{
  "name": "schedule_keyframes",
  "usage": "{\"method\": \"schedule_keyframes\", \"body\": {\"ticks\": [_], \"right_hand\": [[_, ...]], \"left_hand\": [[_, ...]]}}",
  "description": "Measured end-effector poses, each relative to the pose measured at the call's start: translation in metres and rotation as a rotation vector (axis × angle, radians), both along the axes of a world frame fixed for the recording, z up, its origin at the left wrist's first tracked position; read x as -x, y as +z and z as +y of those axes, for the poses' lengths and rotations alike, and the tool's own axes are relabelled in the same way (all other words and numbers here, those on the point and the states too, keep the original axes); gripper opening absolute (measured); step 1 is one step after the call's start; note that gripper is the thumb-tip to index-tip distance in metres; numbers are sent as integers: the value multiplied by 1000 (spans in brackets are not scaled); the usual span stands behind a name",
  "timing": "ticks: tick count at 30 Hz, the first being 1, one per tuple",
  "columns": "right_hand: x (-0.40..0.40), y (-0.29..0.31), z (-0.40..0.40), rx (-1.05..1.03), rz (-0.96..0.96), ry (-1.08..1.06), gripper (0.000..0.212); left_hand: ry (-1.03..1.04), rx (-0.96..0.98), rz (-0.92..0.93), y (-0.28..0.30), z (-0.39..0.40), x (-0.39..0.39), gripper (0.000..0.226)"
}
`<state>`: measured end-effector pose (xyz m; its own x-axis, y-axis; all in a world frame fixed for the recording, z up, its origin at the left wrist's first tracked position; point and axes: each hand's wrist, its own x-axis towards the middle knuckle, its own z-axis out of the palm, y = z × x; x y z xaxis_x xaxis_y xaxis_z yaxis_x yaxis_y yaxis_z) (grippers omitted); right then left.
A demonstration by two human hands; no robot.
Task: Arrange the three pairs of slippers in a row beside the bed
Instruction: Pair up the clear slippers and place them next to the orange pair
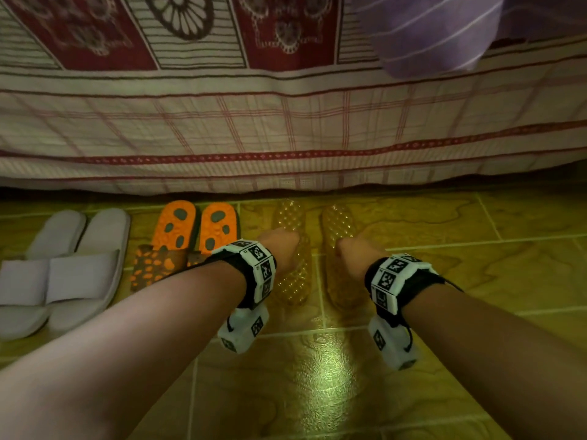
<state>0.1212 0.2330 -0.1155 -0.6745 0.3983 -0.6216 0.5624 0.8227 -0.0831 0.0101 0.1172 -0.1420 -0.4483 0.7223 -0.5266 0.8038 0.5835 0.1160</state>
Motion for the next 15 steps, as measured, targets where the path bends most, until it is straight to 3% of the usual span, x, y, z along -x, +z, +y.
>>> {"method": "schedule_keyframes", "body": {"ticks": [15], "right_hand": [[5,-24,5,35,15,57,33]], "left_hand": [[-2,47,-52,-16,22,-16,29]]}}
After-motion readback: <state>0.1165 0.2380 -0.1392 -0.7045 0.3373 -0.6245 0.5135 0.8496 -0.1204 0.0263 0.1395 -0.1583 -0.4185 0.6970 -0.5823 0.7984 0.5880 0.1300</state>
